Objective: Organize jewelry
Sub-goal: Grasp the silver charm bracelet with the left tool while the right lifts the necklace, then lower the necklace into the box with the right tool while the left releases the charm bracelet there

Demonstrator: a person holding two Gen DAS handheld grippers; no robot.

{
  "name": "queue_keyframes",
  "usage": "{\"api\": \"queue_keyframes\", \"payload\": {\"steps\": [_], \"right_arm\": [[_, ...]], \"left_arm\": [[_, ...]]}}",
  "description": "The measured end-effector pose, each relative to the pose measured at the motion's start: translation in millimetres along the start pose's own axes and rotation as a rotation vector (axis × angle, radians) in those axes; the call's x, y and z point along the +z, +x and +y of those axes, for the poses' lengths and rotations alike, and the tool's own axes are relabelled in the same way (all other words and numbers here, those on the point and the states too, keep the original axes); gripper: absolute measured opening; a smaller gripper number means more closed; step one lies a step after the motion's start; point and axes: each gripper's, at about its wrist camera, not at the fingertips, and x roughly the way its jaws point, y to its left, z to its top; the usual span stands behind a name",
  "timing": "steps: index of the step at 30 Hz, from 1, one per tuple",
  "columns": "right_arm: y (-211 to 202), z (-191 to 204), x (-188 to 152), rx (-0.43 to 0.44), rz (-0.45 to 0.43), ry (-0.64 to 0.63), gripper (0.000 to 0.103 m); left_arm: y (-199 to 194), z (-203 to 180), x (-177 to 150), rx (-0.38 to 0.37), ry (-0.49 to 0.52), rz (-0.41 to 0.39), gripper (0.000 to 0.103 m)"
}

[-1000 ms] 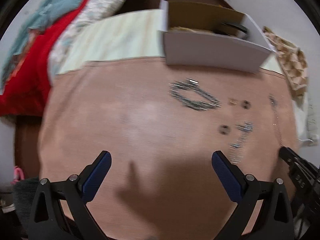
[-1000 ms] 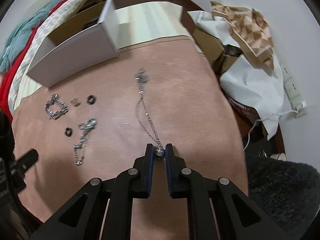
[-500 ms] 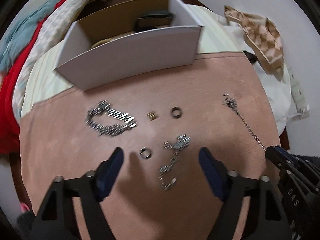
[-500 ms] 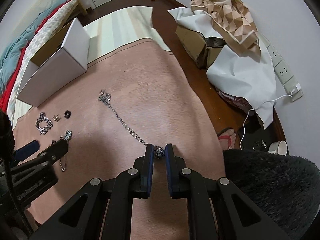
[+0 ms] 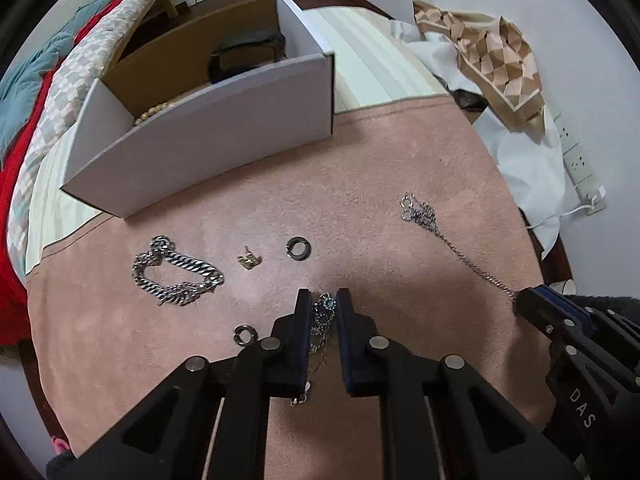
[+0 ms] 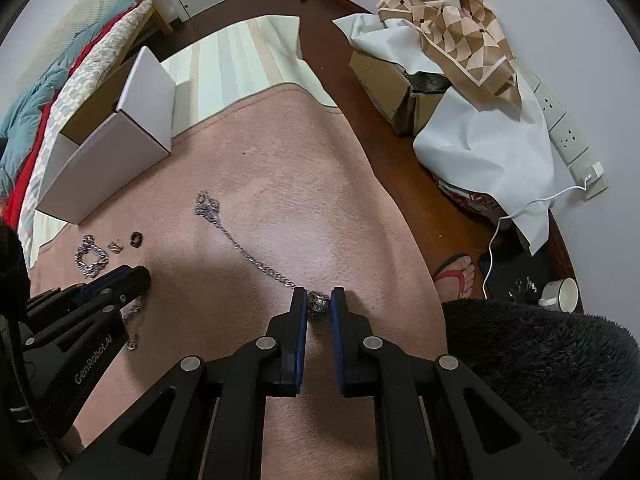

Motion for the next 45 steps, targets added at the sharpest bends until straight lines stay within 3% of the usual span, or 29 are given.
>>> {"api": "queue_keyframes", "payload": {"steps": [4,5,22,24,25,26,28,32,36,39,40,41,42,45], "right_arm": [[-13,7,2,0.028,-0.016,-0.019,0.012],[-18,9,3,0.039,-0.022,-0.025,0.012],[-97,49,24,0.213,-0.138,-0.083,0.012],[-98,51,24,0.210,-0.142,-0.088,0.012],[-96,51,24,0.207,-0.139,-0.086,0.012],[-93,50,23,0.199,-0.136,-0.084,0.012],[-86,47,21,0.192,-0.122,-0.072,0.012],[-72,38,14,0.172,-0.096,-0.057,0.012],[-60,28,11,0.152,-0.074,-0.038,0.012],[-51,21,12,0.135,-0.061,-0.025,0.012],[-49,20,12,0.130,-0.059,-0.024,0.012],[-48,19,12,0.126,-0.056,-0.022,0.012],[-46,17,12,0.122,-0.054,-0.020,0.012],[-44,16,13,0.119,-0.048,-0.019,0.012]], "left_arm": [[-18,10,-2,-0.033,-0.032,-0.020,0.008],[-24,16,-5,-0.042,-0.045,-0.023,0.000],[-105,88,-28,-0.131,-0.216,-0.130,0.001],[-93,91,-28,-0.163,-0.246,-0.099,0.006],[-83,91,-28,-0.176,-0.256,-0.066,0.015],[-71,89,-28,-0.188,-0.259,-0.035,0.033],[-55,84,-30,-0.178,-0.262,-0.001,0.057],[-27,72,-33,-0.185,-0.263,0.038,0.057],[-14,54,-28,-0.133,-0.221,0.048,0.057],[-8,43,-25,-0.083,-0.173,0.044,0.053],[-8,37,-25,-0.052,-0.148,0.026,0.044],[-9,33,-25,-0.026,-0.122,0.011,0.022],[-9,31,-24,-0.014,-0.105,0.006,0.009],[-9,33,-24,-0.035,-0.096,-0.001,0.005]]}}
